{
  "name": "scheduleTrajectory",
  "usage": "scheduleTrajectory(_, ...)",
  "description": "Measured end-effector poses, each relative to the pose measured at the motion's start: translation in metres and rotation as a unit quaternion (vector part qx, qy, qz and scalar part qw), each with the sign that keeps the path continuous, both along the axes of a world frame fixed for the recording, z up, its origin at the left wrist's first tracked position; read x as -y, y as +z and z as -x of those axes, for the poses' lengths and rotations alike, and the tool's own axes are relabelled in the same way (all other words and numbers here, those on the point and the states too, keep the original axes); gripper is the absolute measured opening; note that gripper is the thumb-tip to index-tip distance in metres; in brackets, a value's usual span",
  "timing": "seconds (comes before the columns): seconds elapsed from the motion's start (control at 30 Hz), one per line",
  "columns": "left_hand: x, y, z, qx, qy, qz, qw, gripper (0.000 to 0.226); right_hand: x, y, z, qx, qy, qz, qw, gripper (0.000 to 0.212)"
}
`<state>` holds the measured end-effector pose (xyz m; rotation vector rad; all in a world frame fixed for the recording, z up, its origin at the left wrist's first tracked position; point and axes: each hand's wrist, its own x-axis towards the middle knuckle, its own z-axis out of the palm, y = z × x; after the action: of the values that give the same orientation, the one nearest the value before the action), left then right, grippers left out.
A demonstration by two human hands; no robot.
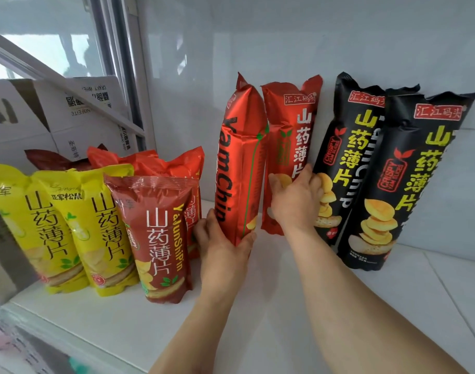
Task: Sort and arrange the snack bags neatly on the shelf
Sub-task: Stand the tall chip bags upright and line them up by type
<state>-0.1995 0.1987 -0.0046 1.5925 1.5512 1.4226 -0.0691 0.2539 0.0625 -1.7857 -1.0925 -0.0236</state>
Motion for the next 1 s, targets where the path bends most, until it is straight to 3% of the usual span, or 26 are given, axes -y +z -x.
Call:
scheduleTrajectory(0.1,0.000,-0.002,0.001,-0.006,0.003,-0.001,1.000,0.085,-0.005,-0.001,-0.002,-0.010,-0.010,0.012,1.000,0.086)
scheduleTrajectory(0.3,0.001,-0.001,0.002,-0.019,0.009,-0.004,1.000,0.081,-0.015,-0.008,-0.001,-0.114,0.037,-0.008,0.993,0.076)
scheduleTrajectory(0.5,0.006,0.001,0.003,-0.035,0.016,-0.008,0.999,0.078,-0.006,-0.009,0.002,-0.059,0.048,0.018,0.997,0.093)
scheduleTrajectory(0.77,0.008,0.000,0.009,-0.053,0.042,0.002,0.998,0.071,0.011,-0.015,0.005,-0.092,0.124,0.026,0.988,0.064)
scheduleTrajectory(1.0,0.012,-0.001,0.005,-0.042,0.052,-0.014,0.998,0.065,0.026,-0.021,0.000,-0.104,0.127,0.009,0.986,0.058)
